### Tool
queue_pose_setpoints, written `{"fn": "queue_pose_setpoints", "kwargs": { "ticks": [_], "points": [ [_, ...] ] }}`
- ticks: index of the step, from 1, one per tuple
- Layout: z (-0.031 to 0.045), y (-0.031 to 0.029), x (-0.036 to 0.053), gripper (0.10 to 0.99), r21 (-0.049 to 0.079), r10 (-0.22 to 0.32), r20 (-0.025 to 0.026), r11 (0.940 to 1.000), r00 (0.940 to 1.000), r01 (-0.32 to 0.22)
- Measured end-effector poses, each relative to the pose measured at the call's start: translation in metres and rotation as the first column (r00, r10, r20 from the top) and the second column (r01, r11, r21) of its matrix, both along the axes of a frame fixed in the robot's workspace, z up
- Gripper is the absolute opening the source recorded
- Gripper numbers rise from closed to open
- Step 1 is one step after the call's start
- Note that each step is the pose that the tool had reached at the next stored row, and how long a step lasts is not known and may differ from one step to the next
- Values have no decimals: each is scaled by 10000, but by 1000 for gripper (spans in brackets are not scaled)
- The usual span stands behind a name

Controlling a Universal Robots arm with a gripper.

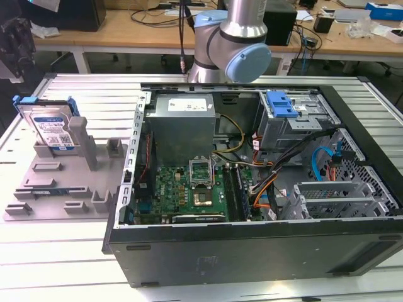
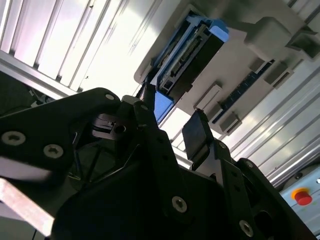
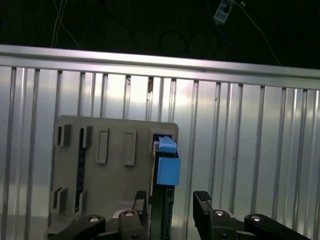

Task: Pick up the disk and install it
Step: 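Pick up the disk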

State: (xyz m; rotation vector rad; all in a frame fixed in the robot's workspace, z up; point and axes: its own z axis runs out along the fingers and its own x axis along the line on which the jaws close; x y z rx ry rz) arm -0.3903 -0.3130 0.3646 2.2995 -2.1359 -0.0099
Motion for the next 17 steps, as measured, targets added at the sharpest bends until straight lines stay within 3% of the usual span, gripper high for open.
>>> {"fn": "queue_pose_setpoints", "kwargs": {
  "ticks": [17],
  "points": [
    [-41, -6, -1, 498, 0, -257, -13, 9997, 9997, 257]
  ]
}}
